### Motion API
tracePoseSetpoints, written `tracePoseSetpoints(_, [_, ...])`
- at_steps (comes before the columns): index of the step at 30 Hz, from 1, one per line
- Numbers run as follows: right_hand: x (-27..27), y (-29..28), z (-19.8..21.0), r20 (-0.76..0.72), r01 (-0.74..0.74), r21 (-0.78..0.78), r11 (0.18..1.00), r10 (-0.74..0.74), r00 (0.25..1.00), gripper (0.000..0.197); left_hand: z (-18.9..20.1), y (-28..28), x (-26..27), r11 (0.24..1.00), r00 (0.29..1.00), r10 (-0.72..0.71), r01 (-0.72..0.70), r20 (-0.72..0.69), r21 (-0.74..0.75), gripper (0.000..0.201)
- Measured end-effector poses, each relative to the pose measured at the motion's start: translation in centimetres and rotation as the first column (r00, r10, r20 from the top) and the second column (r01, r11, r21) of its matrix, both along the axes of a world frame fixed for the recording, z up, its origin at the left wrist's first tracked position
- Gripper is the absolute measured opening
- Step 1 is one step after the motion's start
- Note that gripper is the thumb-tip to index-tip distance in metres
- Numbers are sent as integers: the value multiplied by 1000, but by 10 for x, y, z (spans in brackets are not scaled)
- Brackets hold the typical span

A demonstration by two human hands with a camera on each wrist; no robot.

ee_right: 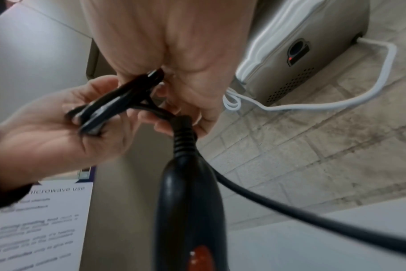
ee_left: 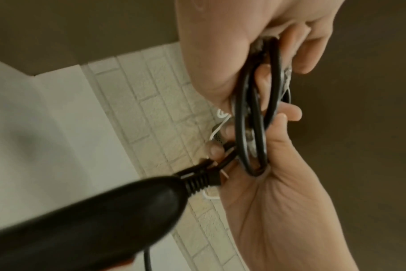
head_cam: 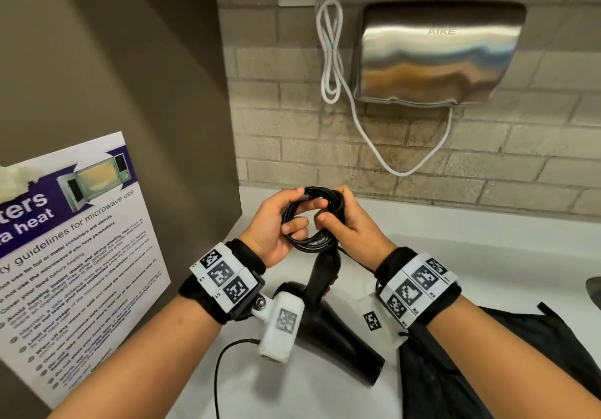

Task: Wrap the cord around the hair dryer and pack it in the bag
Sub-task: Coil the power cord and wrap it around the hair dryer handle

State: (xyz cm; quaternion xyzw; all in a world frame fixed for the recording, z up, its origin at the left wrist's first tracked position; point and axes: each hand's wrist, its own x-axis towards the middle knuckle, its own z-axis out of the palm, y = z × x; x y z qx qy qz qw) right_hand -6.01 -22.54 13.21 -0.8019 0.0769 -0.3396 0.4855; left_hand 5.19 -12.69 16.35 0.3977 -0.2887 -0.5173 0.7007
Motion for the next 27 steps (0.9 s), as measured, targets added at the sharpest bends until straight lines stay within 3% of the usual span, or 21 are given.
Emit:
tracePoseSetpoints(4, [-3, 0, 2, 19, 14, -40, 999, -13, 1000, 21, 2, 2, 8, 999, 998, -42, 42, 37, -8, 26])
tracePoseSetpoints(9, [-5, 5, 3, -8, -87, 7, 996, 87, 996, 31, 3, 4, 13, 999, 999, -28, 30, 31, -40, 31])
tracePoseSetpoints(12, [-6, -1, 8, -51, -127, 45, 991, 129, 990, 31, 6, 6, 15, 999, 999, -18, 19, 51, -31, 19])
tracePoseSetpoints(16, [-9, -8, 23, -134, -143, 100, 985, 156, 979, 18, 3, 9, 21, 1000, 997, -16, 17, 81, -16, 24])
tracePoseSetpoints(19, [-10, -13, 27, -171, -116, 86, 990, 129, 977, 3, 2, 8, 21, 999, 987, -25, 28, 161, -17, 20])
tracePoseSetpoints(24, [-8, -13, 29, -199, -107, 87, 990, 123, 972, 20, 10, 8, 27, 996, 937, -81, 90, 340, -12, 29])
tracePoseSetpoints(27, [-9, -13, 32, -230, -48, 82, 995, 66, 971, 21, 11, 9, 26, 989, 876, -143, 137, 460, 45, 46])
